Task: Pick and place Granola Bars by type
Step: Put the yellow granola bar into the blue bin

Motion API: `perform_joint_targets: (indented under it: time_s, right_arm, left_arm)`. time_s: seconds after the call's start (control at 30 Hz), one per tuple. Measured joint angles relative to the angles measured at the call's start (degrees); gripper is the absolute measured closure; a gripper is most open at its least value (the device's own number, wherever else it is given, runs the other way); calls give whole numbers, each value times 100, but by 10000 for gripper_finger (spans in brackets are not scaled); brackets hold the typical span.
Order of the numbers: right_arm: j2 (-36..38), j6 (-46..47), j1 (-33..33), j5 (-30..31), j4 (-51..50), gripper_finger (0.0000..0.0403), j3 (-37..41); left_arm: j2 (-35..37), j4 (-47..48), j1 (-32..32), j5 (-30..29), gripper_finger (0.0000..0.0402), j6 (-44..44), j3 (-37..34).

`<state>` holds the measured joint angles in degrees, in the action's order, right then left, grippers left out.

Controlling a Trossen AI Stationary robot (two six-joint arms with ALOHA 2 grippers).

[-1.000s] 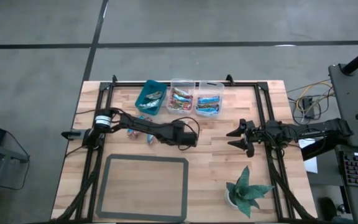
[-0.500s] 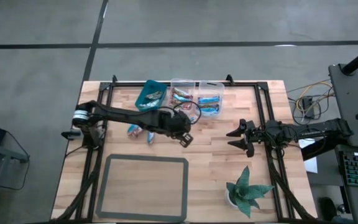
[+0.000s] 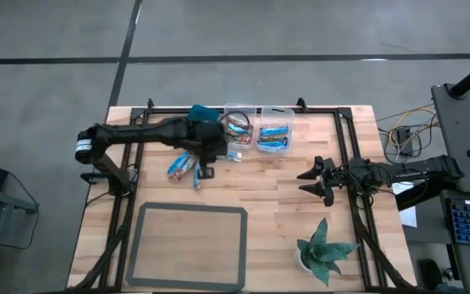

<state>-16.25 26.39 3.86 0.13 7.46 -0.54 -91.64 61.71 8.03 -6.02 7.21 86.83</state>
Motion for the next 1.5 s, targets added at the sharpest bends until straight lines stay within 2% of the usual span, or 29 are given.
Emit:
perform_joint_targets:
  time_s: [0.27,0.53,0.73,1.17,1.33,1.5]
  right_arm:
    - [-2,0,2,3,2,193,0]
    - [0,0,2,1,2,193,0]
    - [0,0,1,1,2,193,0]
    - [0,1,2,1,2,193,0]
    - [0,2,0,1,2,193,0]
    - [-2,2,2,0,2,193,0]
  left_arm:
    - [92,812,1042,0,401,1712,-2]
    - [95,691,2336,29,401,3108,-2]
    - [99,105,2950,507,402,3554,-380]
    - [102,-1368,3071,687,401,3581,-2381]
    - [87,-1742,3178,630,401,3648,-2737]
    - [105,-2029,3262,336,401,3722,-2783]
